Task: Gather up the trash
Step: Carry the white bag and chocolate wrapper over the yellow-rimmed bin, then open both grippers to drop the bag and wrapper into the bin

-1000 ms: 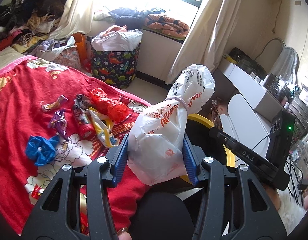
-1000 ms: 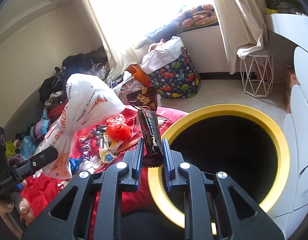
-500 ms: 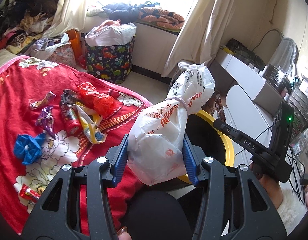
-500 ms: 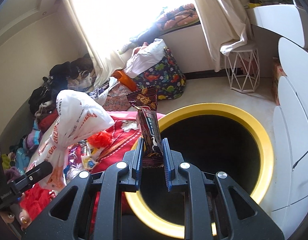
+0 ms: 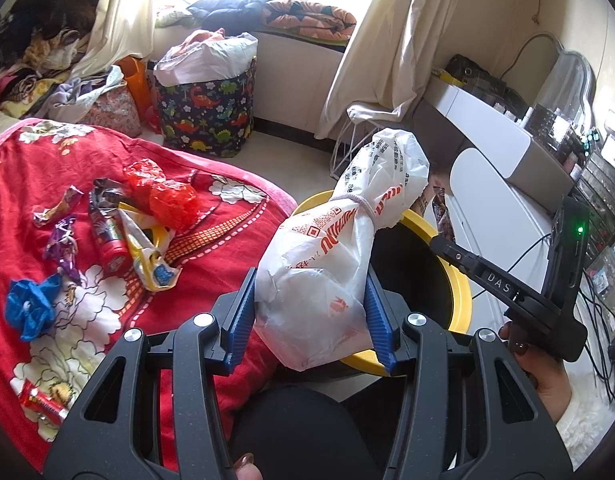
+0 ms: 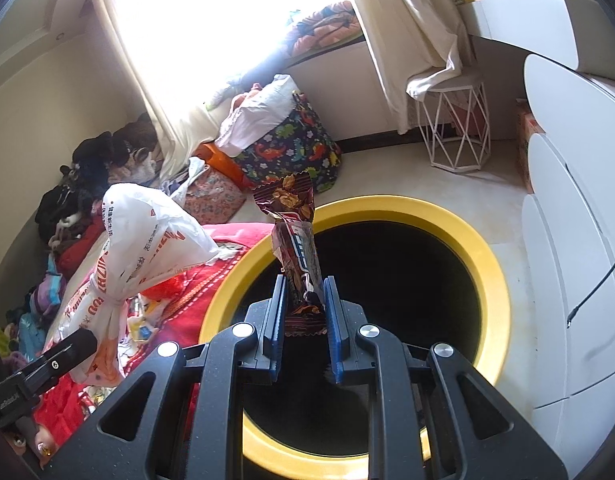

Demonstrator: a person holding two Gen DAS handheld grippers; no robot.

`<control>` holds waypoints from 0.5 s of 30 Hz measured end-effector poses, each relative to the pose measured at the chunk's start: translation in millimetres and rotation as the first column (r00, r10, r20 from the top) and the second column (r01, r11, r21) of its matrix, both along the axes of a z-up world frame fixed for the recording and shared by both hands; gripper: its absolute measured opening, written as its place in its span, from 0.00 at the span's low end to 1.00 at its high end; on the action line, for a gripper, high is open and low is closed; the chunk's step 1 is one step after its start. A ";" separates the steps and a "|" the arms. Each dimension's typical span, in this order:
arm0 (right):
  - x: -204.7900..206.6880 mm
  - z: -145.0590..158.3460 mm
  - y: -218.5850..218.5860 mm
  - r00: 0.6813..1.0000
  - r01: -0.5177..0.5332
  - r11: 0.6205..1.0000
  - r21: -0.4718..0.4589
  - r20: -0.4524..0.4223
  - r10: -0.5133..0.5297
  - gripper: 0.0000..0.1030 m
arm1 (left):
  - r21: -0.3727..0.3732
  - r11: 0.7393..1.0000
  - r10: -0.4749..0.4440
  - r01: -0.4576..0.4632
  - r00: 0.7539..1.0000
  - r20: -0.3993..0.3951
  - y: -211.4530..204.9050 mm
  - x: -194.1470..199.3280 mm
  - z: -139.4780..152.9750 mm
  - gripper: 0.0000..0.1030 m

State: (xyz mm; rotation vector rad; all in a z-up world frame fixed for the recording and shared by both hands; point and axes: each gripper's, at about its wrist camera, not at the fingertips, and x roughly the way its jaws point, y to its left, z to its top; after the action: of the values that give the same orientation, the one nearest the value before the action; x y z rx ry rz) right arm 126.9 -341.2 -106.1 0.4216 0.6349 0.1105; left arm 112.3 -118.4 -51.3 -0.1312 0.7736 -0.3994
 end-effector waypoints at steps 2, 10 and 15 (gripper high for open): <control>0.3 -1.9 -3.8 1.000 0.008 1.000 0.002 -0.006 -0.008 0.17 | 0.008 1.000 -0.004 0.004 1.000 -0.003 -3.9 2.3 -1.7 0.41; 1.0 -7.1 -12.4 0.999 0.037 0.999 0.004 -0.030 -0.037 0.17 | 0.026 1.000 -0.016 0.017 0.999 -0.035 -17.7 13.7 -11.6 0.41; 0.0 -10.4 -15.0 0.997 0.053 0.999 0.009 -0.048 -0.053 0.17 | 0.037 0.999 -0.031 0.032 0.999 -0.041 -27.3 20.3 -14.8 0.41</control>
State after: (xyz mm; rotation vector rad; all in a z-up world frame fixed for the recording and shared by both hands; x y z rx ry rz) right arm 126.9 -356.2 -116.5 0.4515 0.6695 0.0532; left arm 132.6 -145.7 -66.1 -0.0926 0.8235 -0.4128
